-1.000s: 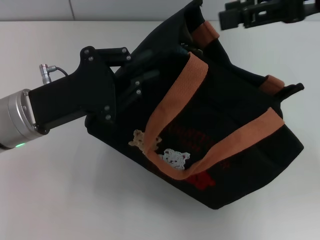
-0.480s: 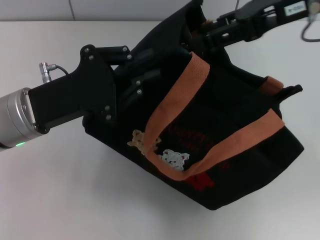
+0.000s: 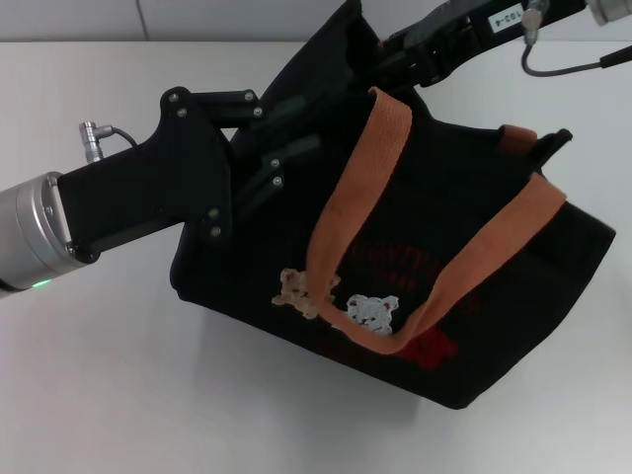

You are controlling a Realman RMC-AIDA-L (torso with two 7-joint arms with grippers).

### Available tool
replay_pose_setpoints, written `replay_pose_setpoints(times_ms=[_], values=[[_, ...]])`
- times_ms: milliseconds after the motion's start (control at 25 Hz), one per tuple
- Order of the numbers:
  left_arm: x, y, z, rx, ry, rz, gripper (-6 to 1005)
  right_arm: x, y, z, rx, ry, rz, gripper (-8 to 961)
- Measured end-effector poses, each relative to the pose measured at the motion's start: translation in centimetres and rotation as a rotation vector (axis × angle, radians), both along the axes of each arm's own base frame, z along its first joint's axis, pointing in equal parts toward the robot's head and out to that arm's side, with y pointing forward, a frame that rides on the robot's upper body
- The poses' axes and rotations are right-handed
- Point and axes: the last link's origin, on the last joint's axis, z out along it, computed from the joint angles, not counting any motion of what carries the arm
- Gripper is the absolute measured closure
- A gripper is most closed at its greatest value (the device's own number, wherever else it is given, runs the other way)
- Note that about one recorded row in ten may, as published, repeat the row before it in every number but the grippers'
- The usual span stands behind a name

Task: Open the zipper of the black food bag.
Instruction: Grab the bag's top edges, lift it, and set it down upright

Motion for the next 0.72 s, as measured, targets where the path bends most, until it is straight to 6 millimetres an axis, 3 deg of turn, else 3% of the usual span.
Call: replay_pose_setpoints(times_ms=[440,720], values=[[0.5,0.3,-0.1,-0.008,0.001,-0.020,786,-0.8,-0.1,-1.5,-0.008,-0.060,0.037,300],[0.6,0.3,-0.2,-0.010,0.000,-0.024,788,-0.5,-0.1,-1.4,0.005,-0.066,0.080,615]])
